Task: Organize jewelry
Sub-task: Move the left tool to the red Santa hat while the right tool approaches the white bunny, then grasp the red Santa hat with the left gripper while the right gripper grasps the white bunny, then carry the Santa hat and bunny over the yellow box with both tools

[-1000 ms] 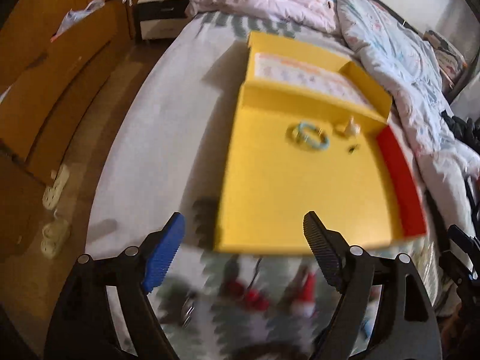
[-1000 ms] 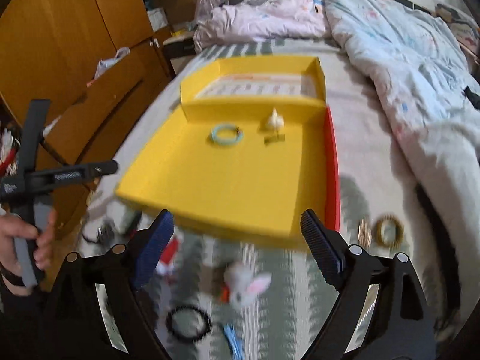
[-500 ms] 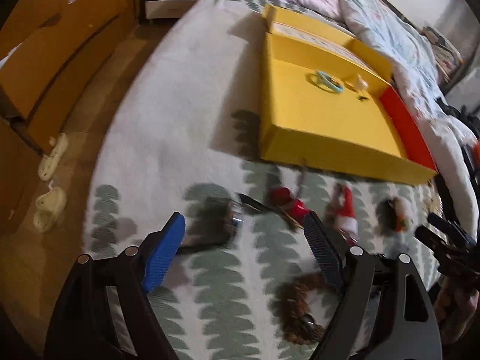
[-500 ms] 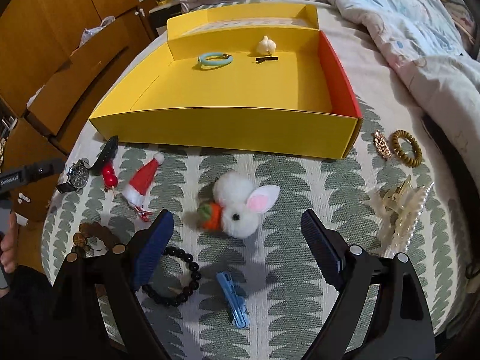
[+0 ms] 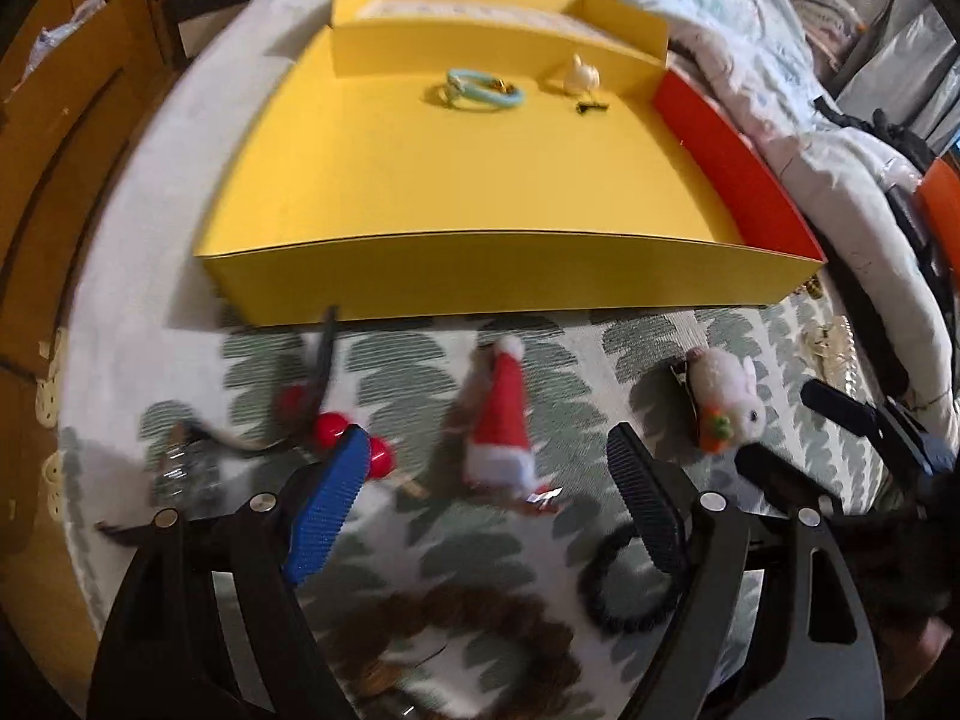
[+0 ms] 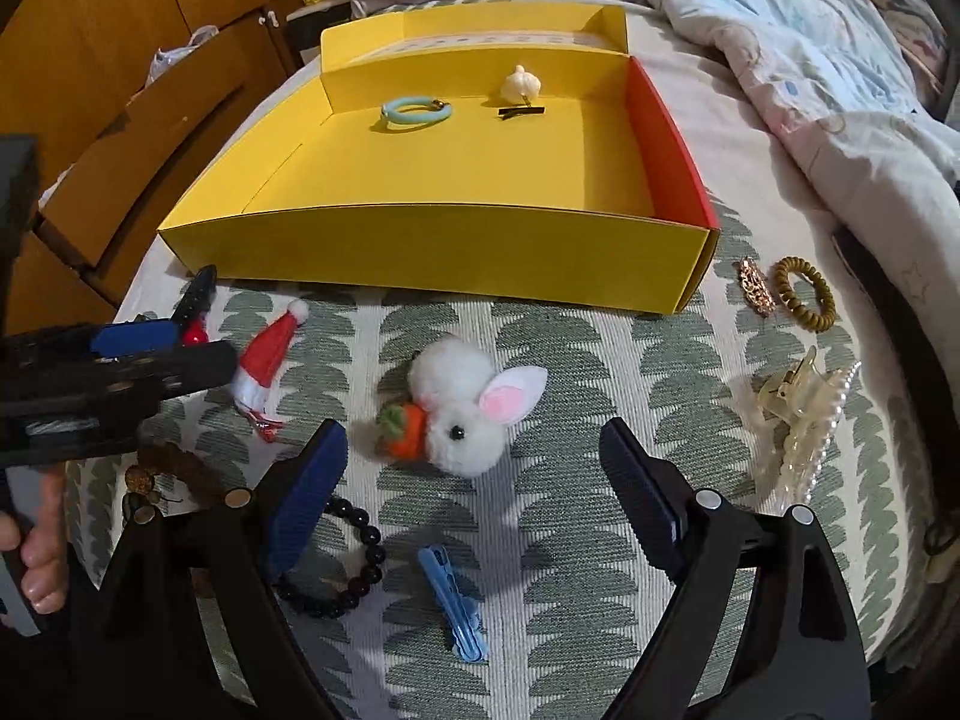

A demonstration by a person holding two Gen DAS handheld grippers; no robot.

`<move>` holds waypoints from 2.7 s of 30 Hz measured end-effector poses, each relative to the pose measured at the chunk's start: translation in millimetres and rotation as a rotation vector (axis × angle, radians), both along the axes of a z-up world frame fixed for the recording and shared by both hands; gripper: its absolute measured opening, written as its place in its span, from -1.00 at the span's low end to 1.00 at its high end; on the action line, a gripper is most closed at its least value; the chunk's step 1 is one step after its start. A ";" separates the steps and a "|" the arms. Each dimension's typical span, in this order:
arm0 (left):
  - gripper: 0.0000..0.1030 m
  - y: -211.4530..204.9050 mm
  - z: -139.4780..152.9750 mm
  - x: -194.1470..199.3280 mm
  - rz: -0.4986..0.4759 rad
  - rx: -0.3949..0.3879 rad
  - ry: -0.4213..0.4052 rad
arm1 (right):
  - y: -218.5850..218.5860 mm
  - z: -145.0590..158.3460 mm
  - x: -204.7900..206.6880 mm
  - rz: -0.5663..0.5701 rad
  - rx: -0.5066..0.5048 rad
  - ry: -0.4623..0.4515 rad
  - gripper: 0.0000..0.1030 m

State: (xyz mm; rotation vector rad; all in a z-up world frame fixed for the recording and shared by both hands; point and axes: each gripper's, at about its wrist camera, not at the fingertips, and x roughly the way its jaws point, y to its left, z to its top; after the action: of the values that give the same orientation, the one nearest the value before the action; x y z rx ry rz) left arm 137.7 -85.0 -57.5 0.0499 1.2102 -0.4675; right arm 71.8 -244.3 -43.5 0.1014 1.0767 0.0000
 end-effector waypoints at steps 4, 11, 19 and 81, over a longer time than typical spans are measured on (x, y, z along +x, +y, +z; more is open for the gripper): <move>0.56 -14.1 -10.8 7.6 0.002 0.011 0.034 | -1.8 -2.6 -0.2 -0.001 0.000 0.001 0.59; 0.41 -17.3 -24.3 12.2 0.006 0.037 0.055 | -3.0 -11.3 4.8 -0.006 0.004 0.017 0.39; 0.18 -22.4 -32.9 11.5 -0.003 0.065 0.067 | 7.3 -20.5 11.5 0.001 0.001 0.031 0.30; -0.79 -20.6 26.8 138.7 0.127 -0.081 -0.039 | -35.6 33.5 160.5 -0.036 0.149 -0.046 -0.47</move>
State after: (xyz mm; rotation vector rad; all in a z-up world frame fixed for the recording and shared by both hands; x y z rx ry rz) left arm 276.4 -105.6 -30.7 -0.0863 1.1475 -0.4019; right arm 232.3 -279.8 -10.0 0.2545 1.0283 0.0496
